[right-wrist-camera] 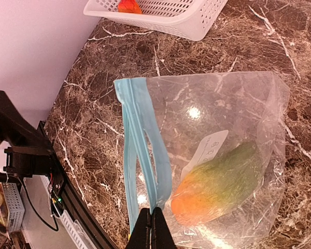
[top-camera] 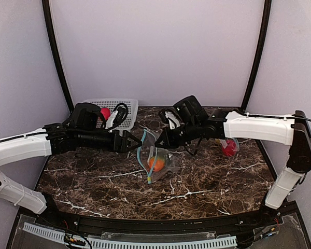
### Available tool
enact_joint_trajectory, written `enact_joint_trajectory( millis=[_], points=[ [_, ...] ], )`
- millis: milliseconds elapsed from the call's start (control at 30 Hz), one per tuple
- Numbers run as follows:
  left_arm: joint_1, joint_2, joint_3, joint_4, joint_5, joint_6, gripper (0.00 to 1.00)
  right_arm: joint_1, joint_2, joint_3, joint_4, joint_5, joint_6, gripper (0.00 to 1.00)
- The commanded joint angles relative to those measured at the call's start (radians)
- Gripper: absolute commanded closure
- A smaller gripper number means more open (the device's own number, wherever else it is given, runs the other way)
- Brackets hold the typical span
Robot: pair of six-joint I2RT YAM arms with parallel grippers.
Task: Place the food in the zip-top bag and seal the zipper
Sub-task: Adjust the zipper food storage bag at the center of the board.
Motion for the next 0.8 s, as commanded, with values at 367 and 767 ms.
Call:
enact_joint_trajectory(
  millis=[367, 767],
  points=[
    [0.001, 0.151, -0.219, 0.350, 0.037, -0.246, 0.25, -0.005, -0.041, -0.005, 0.030, 0.009, 0.008, 1.00],
    [0.001, 0.215, -0.039, 0.239, 0.016, -0.142, 0.99, -0.008, -0.041, 0.024, -0.045, 0.110, -0.034, 1.00]
  ],
)
